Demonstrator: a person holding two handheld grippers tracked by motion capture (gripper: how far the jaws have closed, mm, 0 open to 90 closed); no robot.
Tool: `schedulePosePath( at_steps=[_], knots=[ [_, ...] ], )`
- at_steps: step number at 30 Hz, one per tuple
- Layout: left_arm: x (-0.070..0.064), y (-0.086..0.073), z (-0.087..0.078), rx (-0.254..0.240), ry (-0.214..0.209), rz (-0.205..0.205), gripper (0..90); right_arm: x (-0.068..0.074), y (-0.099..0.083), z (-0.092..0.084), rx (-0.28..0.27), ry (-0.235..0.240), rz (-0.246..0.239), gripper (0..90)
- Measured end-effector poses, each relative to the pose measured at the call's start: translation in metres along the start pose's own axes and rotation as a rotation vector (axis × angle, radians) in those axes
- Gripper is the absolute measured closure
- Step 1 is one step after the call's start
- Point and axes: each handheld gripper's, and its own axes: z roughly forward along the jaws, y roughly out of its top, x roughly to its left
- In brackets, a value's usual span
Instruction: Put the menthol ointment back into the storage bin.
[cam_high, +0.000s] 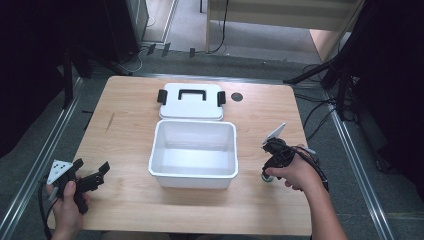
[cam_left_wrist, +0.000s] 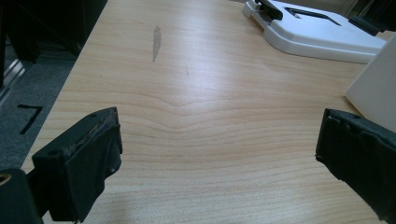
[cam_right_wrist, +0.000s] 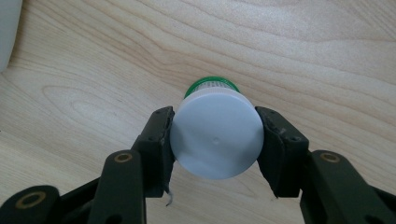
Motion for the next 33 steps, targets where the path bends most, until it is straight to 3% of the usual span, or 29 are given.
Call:
schedulePosePath(
  at_steps=[15, 26, 33],
  knots=[
    [0.0, 0.0, 0.0, -0.001, -0.001, -0.001, 1.1, 0.008, 0.001, -0.018, -0.016, 0.044, -0.031, 51.5],
    [0.0, 0.0, 0.0, -0.002, -0.001, 0.0, 1.1, 0.015, 0.009, -0.041, -0.023, 0.052, -0.044, 51.6],
    [0.0, 0.0, 0.0, -0.002, 0.0, -0.004, 1.1, 0.021, 0.016, -0.06, -0.03, 0.025, -0.07, 51.6]
  ],
)
